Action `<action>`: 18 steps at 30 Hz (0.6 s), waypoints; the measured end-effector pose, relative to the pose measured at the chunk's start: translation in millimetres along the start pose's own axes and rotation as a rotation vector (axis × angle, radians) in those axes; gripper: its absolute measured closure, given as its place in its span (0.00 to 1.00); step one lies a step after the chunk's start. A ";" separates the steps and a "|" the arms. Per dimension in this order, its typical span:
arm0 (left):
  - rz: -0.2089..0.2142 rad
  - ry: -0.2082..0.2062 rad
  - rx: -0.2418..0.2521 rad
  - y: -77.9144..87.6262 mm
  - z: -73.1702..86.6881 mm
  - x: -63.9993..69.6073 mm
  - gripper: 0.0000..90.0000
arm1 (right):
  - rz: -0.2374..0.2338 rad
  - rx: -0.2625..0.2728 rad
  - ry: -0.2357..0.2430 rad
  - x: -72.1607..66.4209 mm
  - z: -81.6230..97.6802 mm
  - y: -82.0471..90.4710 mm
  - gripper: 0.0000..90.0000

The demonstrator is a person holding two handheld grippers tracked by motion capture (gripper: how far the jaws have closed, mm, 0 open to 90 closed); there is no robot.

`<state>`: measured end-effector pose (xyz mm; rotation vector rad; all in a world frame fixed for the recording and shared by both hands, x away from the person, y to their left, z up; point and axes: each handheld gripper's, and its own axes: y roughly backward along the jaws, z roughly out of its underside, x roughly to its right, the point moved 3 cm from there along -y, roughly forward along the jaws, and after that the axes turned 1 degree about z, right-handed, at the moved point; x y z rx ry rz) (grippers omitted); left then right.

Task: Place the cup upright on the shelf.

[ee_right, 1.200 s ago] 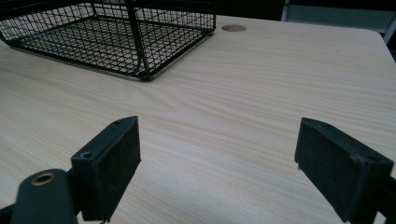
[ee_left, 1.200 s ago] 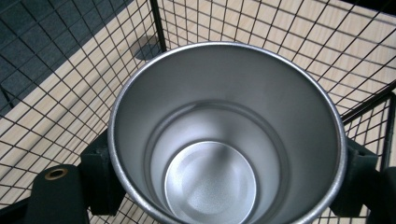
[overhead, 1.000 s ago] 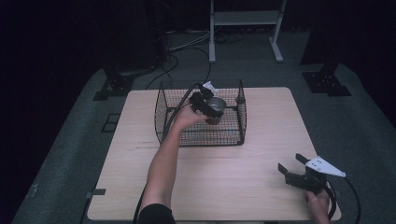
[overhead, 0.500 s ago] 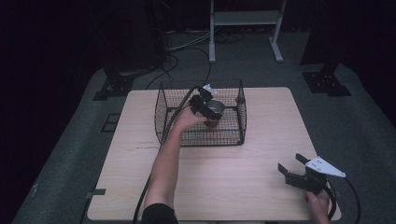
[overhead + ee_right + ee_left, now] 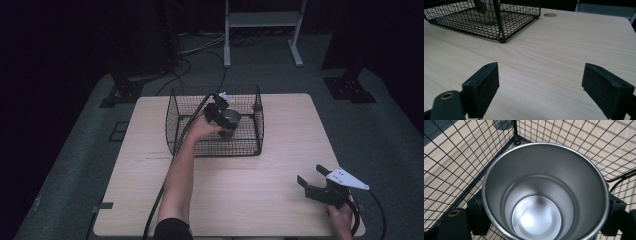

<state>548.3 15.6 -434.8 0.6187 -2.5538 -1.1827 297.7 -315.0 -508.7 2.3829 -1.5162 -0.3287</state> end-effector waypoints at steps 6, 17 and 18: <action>0.025 0.008 -0.039 -9.6 4.1 -1.7 0.20 | 0.000 0.000 0.003 -0.2 0.0 0.0 0.15; 0.028 0.008 -0.078 -8.4 9.2 -6.4 0.18 | 0.001 0.000 0.004 -0.3 0.0 0.0 0.15; 0.024 0.012 -0.084 -8.1 10.0 -6.1 0.18 | 0.001 0.000 0.004 -0.2 0.0 -0.1 0.15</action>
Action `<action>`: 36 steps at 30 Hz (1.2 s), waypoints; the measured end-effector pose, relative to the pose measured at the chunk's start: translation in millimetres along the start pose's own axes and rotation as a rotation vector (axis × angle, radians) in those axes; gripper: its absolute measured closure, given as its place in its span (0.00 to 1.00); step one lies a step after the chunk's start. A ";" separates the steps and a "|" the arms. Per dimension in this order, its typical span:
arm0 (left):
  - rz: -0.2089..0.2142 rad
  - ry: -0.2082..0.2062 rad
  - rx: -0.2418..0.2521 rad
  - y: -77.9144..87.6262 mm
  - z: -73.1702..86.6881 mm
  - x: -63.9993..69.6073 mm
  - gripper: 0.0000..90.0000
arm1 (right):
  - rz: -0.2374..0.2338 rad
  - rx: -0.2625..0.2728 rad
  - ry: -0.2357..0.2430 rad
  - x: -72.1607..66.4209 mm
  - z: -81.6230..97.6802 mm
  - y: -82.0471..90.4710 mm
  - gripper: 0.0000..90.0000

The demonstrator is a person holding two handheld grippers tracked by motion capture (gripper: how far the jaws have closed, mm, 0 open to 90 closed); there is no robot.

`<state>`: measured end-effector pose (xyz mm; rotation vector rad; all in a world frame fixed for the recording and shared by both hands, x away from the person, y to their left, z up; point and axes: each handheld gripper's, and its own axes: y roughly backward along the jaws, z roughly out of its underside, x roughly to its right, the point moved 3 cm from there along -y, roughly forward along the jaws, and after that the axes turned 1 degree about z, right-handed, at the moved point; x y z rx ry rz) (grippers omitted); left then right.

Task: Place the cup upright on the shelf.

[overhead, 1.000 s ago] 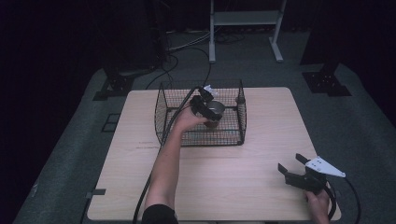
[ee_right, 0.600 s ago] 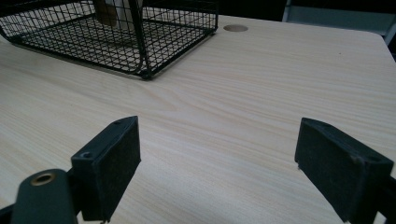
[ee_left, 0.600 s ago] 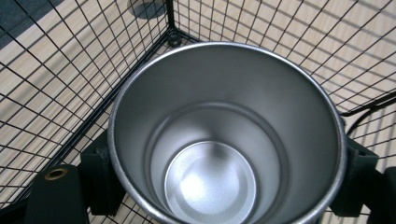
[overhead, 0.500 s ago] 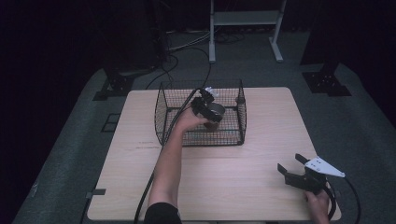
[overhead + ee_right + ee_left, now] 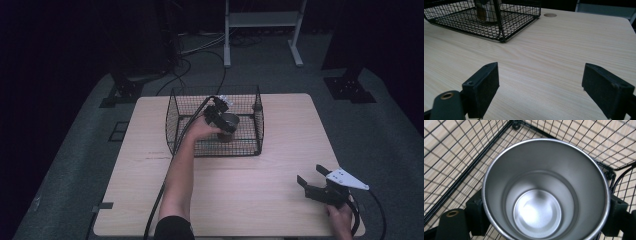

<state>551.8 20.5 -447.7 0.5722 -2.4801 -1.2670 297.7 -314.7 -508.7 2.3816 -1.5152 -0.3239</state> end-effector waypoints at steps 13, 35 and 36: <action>-0.009 -0.022 -0.023 1.2 2.7 2.2 0.13 | -0.001 -0.002 0.005 -1.0 -0.1 -0.3 0.15; -0.050 -0.061 0.076 30.0 -6.5 7.1 0.05 | 0.004 -0.006 0.006 -0.9 -0.1 -0.8 0.15; -0.050 -0.061 0.076 30.0 -6.5 7.1 0.04 | 0.004 -0.006 0.006 -0.9 -0.1 -0.8 0.15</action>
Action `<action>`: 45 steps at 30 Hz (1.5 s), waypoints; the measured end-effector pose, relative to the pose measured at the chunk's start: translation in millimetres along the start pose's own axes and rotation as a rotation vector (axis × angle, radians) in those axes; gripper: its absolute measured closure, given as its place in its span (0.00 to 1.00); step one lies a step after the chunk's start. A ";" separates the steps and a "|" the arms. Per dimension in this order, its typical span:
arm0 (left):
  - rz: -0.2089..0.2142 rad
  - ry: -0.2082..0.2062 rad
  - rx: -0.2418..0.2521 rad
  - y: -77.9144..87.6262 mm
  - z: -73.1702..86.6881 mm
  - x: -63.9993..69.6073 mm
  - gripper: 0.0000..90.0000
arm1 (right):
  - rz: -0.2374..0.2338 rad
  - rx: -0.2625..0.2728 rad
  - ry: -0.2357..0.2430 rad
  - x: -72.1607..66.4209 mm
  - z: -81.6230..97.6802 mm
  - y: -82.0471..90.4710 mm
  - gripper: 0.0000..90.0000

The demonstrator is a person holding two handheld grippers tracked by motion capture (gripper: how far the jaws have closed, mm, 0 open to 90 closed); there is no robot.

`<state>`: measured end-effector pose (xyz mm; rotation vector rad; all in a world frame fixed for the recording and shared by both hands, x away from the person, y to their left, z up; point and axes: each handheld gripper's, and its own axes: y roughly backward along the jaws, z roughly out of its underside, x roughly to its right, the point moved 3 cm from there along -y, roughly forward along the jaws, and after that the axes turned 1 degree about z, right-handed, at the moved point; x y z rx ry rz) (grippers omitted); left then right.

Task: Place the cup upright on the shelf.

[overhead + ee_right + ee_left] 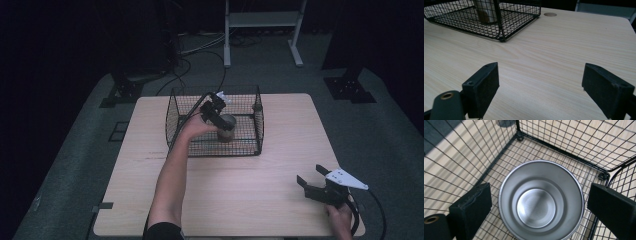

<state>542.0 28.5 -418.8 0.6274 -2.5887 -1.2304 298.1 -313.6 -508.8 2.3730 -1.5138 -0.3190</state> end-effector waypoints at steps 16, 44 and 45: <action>-0.041 -0.028 0.079 42.5 2.4 18.3 0.05 | 0.014 -0.006 0.004 -0.8 0.0 -0.5 0.15; -0.034 -0.066 0.141 79.2 36.0 49.3 0.05 | 0.024 -0.016 0.016 -1.4 -0.1 -1.5 0.15; -0.034 -0.064 0.150 81.6 39.5 51.2 0.05 | 0.024 -0.016 0.017 -1.5 -0.1 -1.6 0.15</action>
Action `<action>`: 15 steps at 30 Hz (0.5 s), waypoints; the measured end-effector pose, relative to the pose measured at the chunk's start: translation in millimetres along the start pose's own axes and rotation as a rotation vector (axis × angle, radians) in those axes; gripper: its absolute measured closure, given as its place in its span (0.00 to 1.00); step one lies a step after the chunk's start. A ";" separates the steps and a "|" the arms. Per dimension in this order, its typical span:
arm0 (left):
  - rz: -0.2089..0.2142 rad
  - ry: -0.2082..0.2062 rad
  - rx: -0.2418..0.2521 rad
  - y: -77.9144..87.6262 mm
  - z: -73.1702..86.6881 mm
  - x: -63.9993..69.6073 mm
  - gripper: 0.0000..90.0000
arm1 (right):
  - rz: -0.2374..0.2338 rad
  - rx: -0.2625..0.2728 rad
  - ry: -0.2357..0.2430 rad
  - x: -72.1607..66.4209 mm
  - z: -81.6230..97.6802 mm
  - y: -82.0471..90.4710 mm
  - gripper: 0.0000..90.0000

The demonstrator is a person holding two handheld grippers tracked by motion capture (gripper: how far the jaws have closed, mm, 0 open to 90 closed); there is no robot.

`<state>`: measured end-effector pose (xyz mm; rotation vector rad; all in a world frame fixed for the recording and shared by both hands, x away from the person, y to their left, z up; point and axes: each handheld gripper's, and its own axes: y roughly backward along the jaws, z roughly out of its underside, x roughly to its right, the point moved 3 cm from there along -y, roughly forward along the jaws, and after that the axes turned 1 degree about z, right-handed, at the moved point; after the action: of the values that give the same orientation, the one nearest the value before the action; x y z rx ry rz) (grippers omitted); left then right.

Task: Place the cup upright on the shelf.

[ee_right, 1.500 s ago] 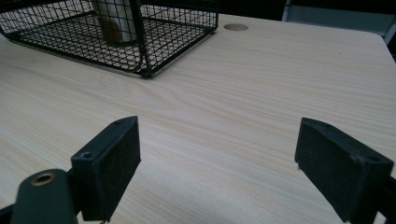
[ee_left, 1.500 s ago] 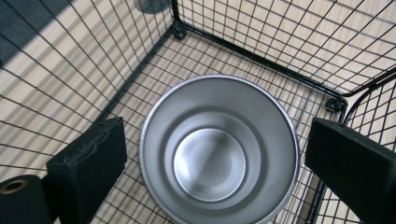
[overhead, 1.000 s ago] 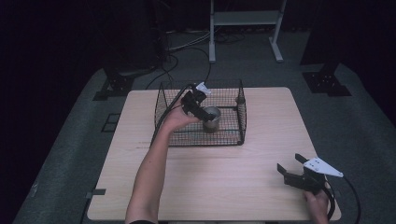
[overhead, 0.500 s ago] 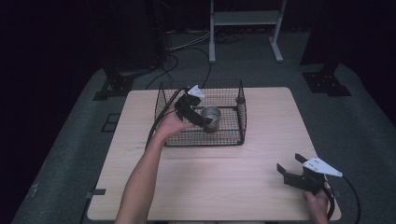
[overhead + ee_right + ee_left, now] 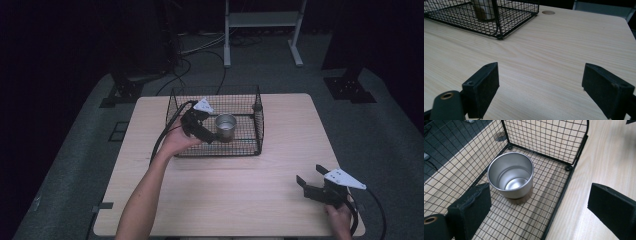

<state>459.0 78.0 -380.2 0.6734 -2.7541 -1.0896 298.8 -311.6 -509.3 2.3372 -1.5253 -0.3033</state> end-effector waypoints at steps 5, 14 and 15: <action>-0.001 -0.009 0.001 4.6 4.9 4.3 0.05 | 0.001 -0.001 0.003 -0.3 0.0 -0.1 0.15; 0.000 -0.016 0.046 16.8 15.1 15.3 0.05 | 0.005 -0.007 0.006 -1.3 0.0 -0.3 0.15; 0.001 -0.017 0.049 18.3 16.3 16.5 0.05 | 0.006 -0.006 0.011 -1.2 -0.1 -0.6 0.15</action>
<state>433.3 92.8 -381.0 0.6712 -2.8035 -1.0360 298.8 -310.3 -509.4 2.3259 -1.5242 -0.2927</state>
